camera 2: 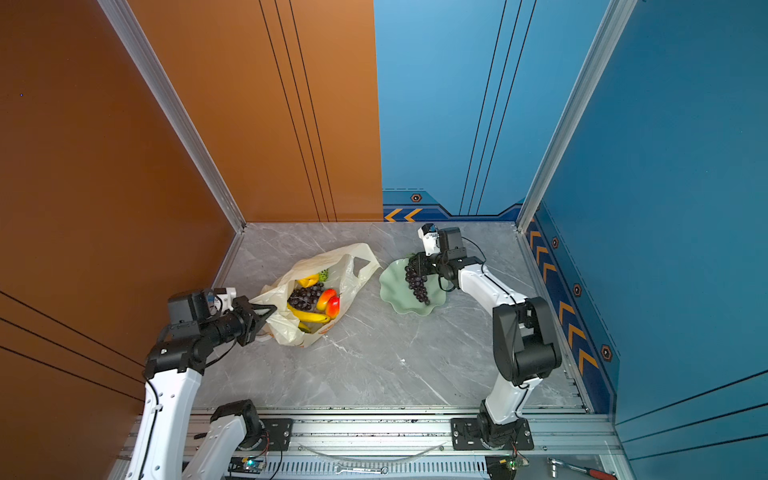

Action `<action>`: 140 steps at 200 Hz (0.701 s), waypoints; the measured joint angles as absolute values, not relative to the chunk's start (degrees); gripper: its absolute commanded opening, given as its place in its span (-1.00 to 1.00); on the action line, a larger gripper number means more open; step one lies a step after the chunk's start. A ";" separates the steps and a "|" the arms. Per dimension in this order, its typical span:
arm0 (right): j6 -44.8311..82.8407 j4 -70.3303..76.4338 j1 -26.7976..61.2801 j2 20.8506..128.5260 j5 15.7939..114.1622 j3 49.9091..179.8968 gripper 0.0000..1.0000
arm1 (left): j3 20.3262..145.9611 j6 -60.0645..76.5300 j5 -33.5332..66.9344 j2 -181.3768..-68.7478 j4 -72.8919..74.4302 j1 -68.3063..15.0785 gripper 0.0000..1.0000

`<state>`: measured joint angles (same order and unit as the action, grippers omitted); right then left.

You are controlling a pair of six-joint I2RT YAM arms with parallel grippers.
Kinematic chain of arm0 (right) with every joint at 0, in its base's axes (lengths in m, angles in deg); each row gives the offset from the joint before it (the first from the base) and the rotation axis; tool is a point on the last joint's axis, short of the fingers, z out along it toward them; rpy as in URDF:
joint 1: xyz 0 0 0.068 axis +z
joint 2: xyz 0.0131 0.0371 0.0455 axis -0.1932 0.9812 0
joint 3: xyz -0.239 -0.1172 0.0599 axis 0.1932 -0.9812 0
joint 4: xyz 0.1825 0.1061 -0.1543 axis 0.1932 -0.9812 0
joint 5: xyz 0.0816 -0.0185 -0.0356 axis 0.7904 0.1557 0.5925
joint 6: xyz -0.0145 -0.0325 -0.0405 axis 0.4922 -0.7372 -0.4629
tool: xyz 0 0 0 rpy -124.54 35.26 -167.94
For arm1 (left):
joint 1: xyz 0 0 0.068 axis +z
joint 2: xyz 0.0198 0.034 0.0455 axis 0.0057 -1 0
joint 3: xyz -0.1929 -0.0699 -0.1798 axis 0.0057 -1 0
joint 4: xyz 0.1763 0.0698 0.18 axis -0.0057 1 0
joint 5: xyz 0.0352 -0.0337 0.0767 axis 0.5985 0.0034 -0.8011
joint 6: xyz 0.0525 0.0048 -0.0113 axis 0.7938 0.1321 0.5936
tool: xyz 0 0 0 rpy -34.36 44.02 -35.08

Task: Place the fruits into the plastic bag
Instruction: 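Lift the grapes with leaf off the plate with the right gripper, then carry the grapes over to the bag mouth held by the left gripper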

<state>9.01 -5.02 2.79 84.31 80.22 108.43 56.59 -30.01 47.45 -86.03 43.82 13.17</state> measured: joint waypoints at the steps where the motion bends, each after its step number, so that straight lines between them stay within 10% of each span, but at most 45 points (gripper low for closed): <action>1: 9.01 -5.02 2.79 84.10 80.25 108.41 -0.62 | 56.59 -29.99 47.45 -86.03 43.82 13.17 -1.00; 140: 9.05 -8.85 3.47 69.19 80.22 111.14 -0.62 | 56.62 -29.55 47.47 -86.47 43.80 12.19 -1.00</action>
